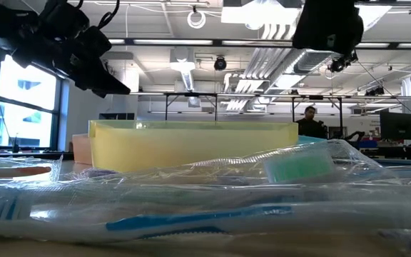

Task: Pick & Place Toothbrushes
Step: Put the blue toothbrush into the blue bin

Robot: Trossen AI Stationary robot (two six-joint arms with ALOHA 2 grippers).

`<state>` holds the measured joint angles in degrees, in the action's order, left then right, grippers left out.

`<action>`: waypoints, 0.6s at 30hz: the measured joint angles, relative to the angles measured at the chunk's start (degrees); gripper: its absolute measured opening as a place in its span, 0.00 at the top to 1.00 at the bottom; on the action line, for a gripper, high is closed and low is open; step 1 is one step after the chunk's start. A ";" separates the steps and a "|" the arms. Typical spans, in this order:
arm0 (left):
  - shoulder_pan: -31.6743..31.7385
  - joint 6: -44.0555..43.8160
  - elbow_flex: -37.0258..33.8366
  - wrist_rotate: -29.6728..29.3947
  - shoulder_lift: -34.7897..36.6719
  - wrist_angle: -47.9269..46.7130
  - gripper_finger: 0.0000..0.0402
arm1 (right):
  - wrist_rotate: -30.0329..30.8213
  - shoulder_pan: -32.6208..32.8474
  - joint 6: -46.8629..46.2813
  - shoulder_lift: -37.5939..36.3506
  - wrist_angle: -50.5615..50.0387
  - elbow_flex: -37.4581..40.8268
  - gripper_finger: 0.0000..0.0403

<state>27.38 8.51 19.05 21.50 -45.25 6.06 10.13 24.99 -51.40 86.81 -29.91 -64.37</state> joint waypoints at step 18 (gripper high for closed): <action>0.00 -4.49 0.00 -0.04 0.00 -0.20 0.99 | -12.74 7.07 -22.33 10.65 -0.55 -1.58 0.99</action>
<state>27.38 4.02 19.05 21.45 -45.25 5.87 -2.61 32.07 -73.72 97.46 -30.46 -65.95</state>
